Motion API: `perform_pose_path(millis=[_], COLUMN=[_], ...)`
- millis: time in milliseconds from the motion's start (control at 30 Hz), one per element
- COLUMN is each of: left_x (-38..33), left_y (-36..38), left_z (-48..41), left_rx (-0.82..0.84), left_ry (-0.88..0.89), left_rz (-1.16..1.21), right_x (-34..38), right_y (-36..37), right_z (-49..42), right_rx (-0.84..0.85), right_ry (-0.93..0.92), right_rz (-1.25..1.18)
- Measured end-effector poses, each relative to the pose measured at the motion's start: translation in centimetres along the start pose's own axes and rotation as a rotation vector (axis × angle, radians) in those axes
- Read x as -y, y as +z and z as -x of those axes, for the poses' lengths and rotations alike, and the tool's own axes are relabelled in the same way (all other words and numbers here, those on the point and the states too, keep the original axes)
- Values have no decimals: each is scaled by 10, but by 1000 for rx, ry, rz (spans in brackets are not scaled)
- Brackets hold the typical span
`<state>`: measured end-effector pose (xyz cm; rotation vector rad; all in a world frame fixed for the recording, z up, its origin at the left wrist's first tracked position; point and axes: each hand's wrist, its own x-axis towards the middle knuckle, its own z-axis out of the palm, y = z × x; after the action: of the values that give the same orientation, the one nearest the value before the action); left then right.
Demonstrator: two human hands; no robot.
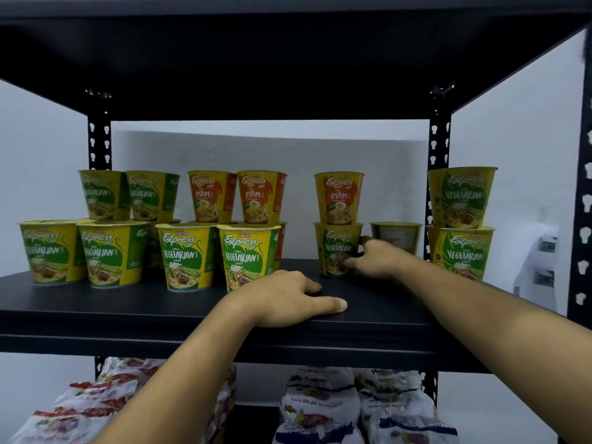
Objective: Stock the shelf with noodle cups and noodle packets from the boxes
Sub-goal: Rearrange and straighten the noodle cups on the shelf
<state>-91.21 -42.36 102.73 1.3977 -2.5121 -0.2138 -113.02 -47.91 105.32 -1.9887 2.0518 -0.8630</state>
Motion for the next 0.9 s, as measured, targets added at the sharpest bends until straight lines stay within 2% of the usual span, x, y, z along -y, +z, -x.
perform_pose_path(millis=[233,467,733,900], left_x=[0,0,-2,-3], left_y=[0,-2,-2,-6], left_z=[1,6,7,3], left_rx=[-5,-16,-21,-7], left_ry=[17,71,126,122], left_rz=[19,26,67,68], right_x=[-11,-40,-83,-83], right_y=[-10,-45,-54,-47], right_z=[36,104,133,134], right_rx=[129,213,102,80], right_ry=[-66,-133,-115,-125], right_rz=[250,352,250,306])
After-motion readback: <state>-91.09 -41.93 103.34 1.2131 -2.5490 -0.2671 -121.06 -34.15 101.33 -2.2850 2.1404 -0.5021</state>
